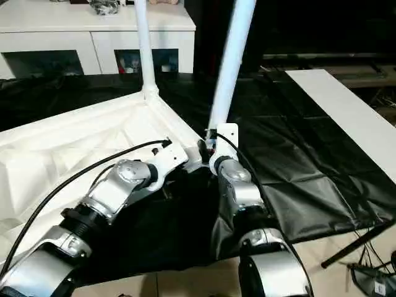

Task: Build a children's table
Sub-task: Rotate leg to tighten

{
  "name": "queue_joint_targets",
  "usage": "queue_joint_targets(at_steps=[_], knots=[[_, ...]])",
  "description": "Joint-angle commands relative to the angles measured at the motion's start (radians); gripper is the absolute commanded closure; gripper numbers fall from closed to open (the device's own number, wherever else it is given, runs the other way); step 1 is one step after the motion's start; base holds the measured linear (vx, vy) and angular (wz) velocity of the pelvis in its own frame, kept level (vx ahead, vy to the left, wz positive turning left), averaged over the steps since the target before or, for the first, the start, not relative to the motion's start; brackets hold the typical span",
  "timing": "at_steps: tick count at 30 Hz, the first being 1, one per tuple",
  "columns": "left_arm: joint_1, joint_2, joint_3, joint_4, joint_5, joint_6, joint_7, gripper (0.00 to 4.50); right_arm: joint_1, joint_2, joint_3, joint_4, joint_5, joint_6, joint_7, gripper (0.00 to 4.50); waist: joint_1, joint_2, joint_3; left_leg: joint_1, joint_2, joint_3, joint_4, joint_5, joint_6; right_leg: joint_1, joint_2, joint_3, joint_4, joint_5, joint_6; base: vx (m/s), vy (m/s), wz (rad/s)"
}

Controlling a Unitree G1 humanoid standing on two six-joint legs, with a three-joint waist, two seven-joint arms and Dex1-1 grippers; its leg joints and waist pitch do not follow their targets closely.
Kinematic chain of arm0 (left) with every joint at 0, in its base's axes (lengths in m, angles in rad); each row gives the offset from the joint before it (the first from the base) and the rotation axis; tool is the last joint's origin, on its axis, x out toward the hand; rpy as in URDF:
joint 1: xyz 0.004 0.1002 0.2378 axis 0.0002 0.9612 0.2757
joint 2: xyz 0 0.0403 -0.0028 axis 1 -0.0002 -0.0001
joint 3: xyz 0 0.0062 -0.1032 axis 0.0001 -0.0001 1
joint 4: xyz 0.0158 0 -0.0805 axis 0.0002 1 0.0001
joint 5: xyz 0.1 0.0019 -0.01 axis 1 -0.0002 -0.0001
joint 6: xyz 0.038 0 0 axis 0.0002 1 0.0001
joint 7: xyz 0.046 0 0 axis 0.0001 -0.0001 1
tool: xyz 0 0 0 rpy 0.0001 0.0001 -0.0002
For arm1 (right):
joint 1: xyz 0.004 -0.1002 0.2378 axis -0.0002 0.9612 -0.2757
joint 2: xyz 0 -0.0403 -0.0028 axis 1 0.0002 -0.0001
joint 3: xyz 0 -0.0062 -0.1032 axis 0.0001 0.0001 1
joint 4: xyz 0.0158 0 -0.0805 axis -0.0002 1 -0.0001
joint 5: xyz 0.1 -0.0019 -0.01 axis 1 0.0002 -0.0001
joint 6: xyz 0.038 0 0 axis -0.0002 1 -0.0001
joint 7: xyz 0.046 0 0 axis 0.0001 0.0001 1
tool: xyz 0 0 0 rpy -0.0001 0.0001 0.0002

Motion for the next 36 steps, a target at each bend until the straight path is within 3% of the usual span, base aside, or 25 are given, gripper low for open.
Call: queue_joint_targets(at_steps=[1, 3, 5, 6, 7, 8, 9, 10, 11, 13, 14, 16, 17, 20, 22, 24, 26, 29, 32, 36], knots=[[-0.007, 0.014, -0.012, -0.015, 0.022, -0.038, -0.002, 4.5, 0.021, -0.025, 0.012, -0.036, 0.007, 0.006, 0.02, 0.76, -0.002, 0.004, -0.055, 0.02, 0.057, -0.038, -0.102, -0.496, -0.033, 0.01, -0.077, 0.04, -0.074, -0.417, -0.136, 0.0, 0.0, 0.0], [0.007, 0.038, -0.018, -0.047, 0.017, -0.051, -0.042, 4.5, 0.057, -0.089, 0.057, -0.125, -0.026, 0.013, 0.08, 0.73, 0.01, 0.001, -0.057, 0.02, 0.056, -0.027, -0.097, -0.433, -0.014, 0.012, -0.076, 0.044, -0.073, -0.361, -0.155, 0.0, 0.0, 0.0], [0.015, 0.05, -0.019, -0.063, 0.014, -0.048, -0.06, 4.5, 0.077, -0.112, 0.057, -0.17, -0.021, 0.034, 0.112, 0.65, 0.02, -0.003, -0.066, 0.003, 0.058, -0.019, -0.091, -0.302, 0.025, 0.024, -0.075, 0.047, -0.056, -0.266, -0.173, 0.0, 0.0, 0.0], [0.019, 0.055, -0.02, -0.071, 0.011, -0.045, -0.068, 4.5, 0.087, -0.12, 0.05, -0.191, -0.017, 0.046, 0.128, 0.34, 0.021, -0.001, -0.065, 0.005, 0.058, -0.017, -0.09, -0.295, 0.032, 0.02, -0.074, 0.046, -0.057, -0.271, -0.177, 0.0, 0.0, 0.0], [0.03, 0.069, -0.02, -0.093, 0.003, -0.043, -0.089, 4.5, 0.12, -0.159, 0.068, -0.252, -0.019, 0.078, 0.19, 0.34, 0.026, -0.002, -0.065, 0.008, 0.06, -0.015, -0.088, -0.287, 0.04, 0.019, -0.071, 0.046, -0.059, -0.277, -0.182, 0.0, 0.0, 0.0], [0.042, 0.083, -0.023, -0.113, -0.003, -0.05, -0.112, 4.5, 0.151, -0.193, 0.082, -0.311, -0.007, 0.118, 0.252, 0.28, 0.03, 0.003, -0.065, 0.008, 0.062, -0.013, -0.086, -0.268, 0.041, 0.017, -0.072, 0.048, -0.055, -0.254, -0.191, 0.0, 0.0, 0.0], [0.057, 0.106, -0.029, -0.137, -0.015, -0.065, -0.153, 4.5, 0.196, -0.245, 0.106, -0.388, 0.013, 0.163, 0.354, 0.28, 0.037, 0.0, -0.066, 0.006, 0.061, -0.011, -0.084, -0.243, 0.053, 0.024, -0.067, 0.048, -0.051, -0.214, -0.192, 0.059, -0.035, 0.03], [0.072, 0.131, -0.031, -0.156, -0.029, -0.079, -0.194, 4.5, 0.246, -0.312, 0.148, -0.463, 0.025, 0.165, 0.477, 0.28, 0.046, 0.005, -0.066, 0.006, 0.063, -0.012, -0.084, -0.233, 0.061, 0.028, -0.067, 0.048, -0.048, -0.189, -0.192, 0.073, -0.027, 0.01], [0.078, 0.143, -0.033, -0.163, -0.037, -0.093, -0.218, 4.5, 0.267, -0.34, 0.166, -0.493, 0.032, 0.161, 0.532, 0.28, 0.05, 0.001, -0.066, 0.004, 0.066, -0.013, -0.083, -0.222, 0.067, 0.03, -0.068, 0.049, -0.044, -0.164, -0.193, 0.073, -0.027, 0.01], [0.094, 0.167, -0.036, -0.184, -0.065, -0.104, -0.283, 4.5, 0.308, -0.401, 0.205, -0.546, 0.047, 0.147, 0.634, 0.28, 0.051, 0.003, -0.068, 0.002, 0.061, -0.008, -0.076, -0.19, 0.082, 0.032, -0.068, 0.05, -0.032, -0.083, -0.23, 0.07, -0.019, -0.01], [0.112, 0.201, -0.047, -0.205, -0.093, -0.158, -0.366, 4.5, 0.343, -0.454, 0.233, -0.589, 0.069, 0.132, 0.718, 0.28, 0.05, 0.003, -0.071, 0.001, 0.059, -0.007, -0.073, -0.176, 0.092, 0.036, -0.069, 0.05, -0.029, -0.053, -0.244, 0.062, -0.019, -0.01], [0.125, 0.224, -0.058, -0.219, -0.11, -0.188, -0.428, 4.5, 0.359, -0.473, 0.235, -0.61, 0.081, 0.128, 0.757, 0.28, 0.048, 0.002, -0.071, -0.002, 0.061, -0.009, -0.073, -0.149, 0.11, 0.039, -0.071, 0.049, -0.024, -0.025, -0.255, 0.0, 0.0, 0.0], [0.135, 0.248, -0.071, -0.23, -0.126, -0.227, -0.493, 4.5, 0.369, -0.483, 0.229, -0.63, 0.089, 0.138, 0.784, 0.28, 0.049, 0.002, -0.071, 0.006, 0.063, -0.007, -0.071, -0.149, 0.115, 0.033, -0.07, 0.049, -0.026, -0.033, -0.267, 0.0, 0.0, 0.0], [0.139, 0.266, -0.08, -0.246, -0.145, -0.194, -0.545, 4.5, 0.367, -0.486, 0.218, -0.644, 0.103, 0.148, 0.805, 0.28, 0.053, 0.004, -0.066, 0.014, 0.069, -0.005, -0.076, -0.172, 0.099, 0.026, -0.065, 0.049, -0.028, -0.078, -0.275, 0.0, 0.0, 0.0], [0.138, 0.28, -0.089, -0.255, -0.157, -0.178, -0.575, 4.5, 0.359, -0.484, 0.215, -0.644, 0.11, 0.149, 0.812, 0.28, 0.061, 0.008, -0.06, 0.023, 0.072, -0.004, -0.082, -0.232, 0.062, 0.021, -0.066, 0.051, -0.035, -0.167, -0.26, 0.0, 0.0, 0.0], [0.132, 0.289, -0.091, -0.259, -0.158, -0.173, -0.586, 4.5, 0.346, -0.481, 0.218, -0.631, 0.107, 0.146, 0.82, 0.28, 0.063, 0.005, -0.058, 0.028, 0.07, -0.002, -0.086, -0.287, 0.024, 0.018, -0.064, 0.054, -0.04, -0.228, -0.238, 0.0, 0.0, 0.0], [0.127, 0.291, -0.087, -0.251, -0.153, -0.182, -0.589, 4.5, 0.339, -0.486, 0.227, -0.623, 0.1, 0.14, 0.827, 0.28, 0.062, 0.0, -0.059, 0.024, 0.069, -0.001, -0.086, -0.286, 0.017, 0.021, -0.066, 0.054, -0.039, -0.239, -0.222, 0.0, 0.0, 0.0], [0.116, 0.294, -0.077, -0.223, -0.138, -0.207, -0.583, 4.5, 0.337, -0.497, 0.244, -0.607, 0.079, 0.131, 0.858, 0.46, 0.061, -0.001, -0.062, 0.021, 0.066, -0.001, -0.084, -0.268, 0.021, 0.022, -0.069, 0.053, -0.04, -0.242, -0.209, 0.0, 0.0, 0.0], [0.109, 0.297, -0.074, -0.215, -0.135, -0.211, -0.576, 4.5, 0.339, -0.505, 0.25, -0.601, 0.073, 0.126, 0.873, 0.64, 0.063, -0.006, -0.065, 0.016, 0.065, 0.001, -0.079, -0.226, 0.038, 0.026, -0.071, 0.054, -0.035, -0.207, -0.214, 0.0, 0.0, 0.0], [0.106, 0.301, -0.076, -0.213, -0.138, -0.208, -0.575, 4.5, 0.334, -0.504, 0.247, -0.591, 0.075, 0.125, 0.877, 1.0, 0.066, -0.005, -0.065, 0.016, 0.065, 0.002, -0.076, -0.208, 0.052, 0.025, -0.07, 0.052, -0.034, -0.203, -0.221, 0.0, 0.0, 0.0]])
